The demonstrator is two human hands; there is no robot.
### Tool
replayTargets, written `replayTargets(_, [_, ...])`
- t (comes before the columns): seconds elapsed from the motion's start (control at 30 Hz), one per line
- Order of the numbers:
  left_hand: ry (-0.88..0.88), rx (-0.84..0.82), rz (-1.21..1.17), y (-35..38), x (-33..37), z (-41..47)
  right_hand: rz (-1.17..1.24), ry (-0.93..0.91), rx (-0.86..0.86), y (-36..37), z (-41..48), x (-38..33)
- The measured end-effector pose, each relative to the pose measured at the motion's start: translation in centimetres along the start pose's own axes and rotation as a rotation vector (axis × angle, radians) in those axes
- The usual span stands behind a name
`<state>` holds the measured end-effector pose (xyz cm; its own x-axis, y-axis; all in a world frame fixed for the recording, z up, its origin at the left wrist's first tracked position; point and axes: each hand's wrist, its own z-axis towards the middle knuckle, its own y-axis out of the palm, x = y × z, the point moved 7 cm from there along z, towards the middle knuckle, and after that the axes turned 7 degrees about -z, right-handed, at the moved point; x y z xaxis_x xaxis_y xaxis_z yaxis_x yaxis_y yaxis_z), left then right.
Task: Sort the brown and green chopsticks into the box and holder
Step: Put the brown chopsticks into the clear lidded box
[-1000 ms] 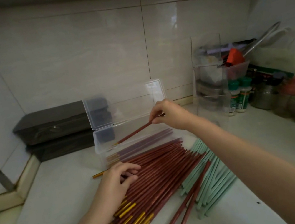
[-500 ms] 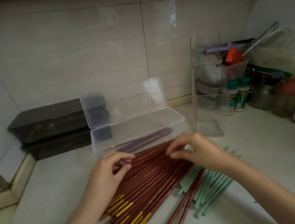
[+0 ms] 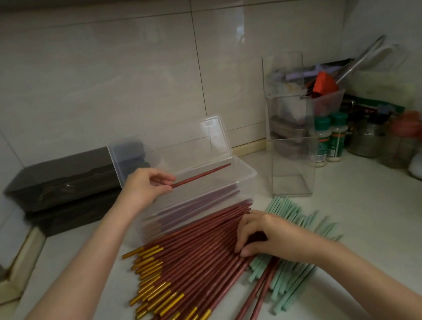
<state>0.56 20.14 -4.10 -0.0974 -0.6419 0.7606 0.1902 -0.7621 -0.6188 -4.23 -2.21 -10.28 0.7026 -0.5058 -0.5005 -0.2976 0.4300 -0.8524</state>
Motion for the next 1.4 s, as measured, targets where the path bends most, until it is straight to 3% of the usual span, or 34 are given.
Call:
replayTargets(0.17, [-0.082, -0.190, 0.020, 2.1, -1.8, 1.0, 0.008, 0.021, -0.009, 0.0, 0.1, 0.2])
replayTargets(0.27, [-0.062, -0.215, 0.026, 2.9, -1.7, 1.1, 0.033, 0.032, 0.006, 0.1, 0.0, 0.5])
replayTargets(0.4, [0.003, -0.048, 0.006, 1.5, -0.7, 0.6, 0.083, 0.072, 0.079, -0.3, -0.4, 0.9])
replayTargets(0.53, [0.199, 0.193, -0.052, -0.9, 2.3, -3.4, 0.122, 0.097, 0.186, -1.8, -0.5, 1.1])
replayTargets(0.63, [0.297, 0.246, -0.051, -1.1, 3.7, -7.9, 0.084, 0.093, 0.256, -3.9, -0.4, 1.2])
replayTargets(0.8, [0.100, 0.075, -0.022, 2.0, -0.7, -11.7, 0.019, 0.124, 0.400, -9.3, -0.6, 1.4])
replayTargets(0.93, [0.122, -0.099, 0.124, 5.3, -1.7, -12.7, 0.030, 0.121, 0.571, -12.1, 2.1, 0.3])
replayTargets(1.03, [0.171, -0.073, 0.191, 6.1, -1.3, -12.6, -0.046, 0.096, 0.484, -11.1, 5.9, -0.8])
replayTargets(1.27, [0.137, 0.000, 0.075, 5.6, -2.1, -12.1, -0.091, 0.119, 0.233, -6.8, 10.1, 0.1])
replayTargets(1.4, [0.105, 0.017, 0.003, 5.3, -2.2, -12.0, -0.012, 0.129, 0.247, -5.9, 9.3, 1.0])
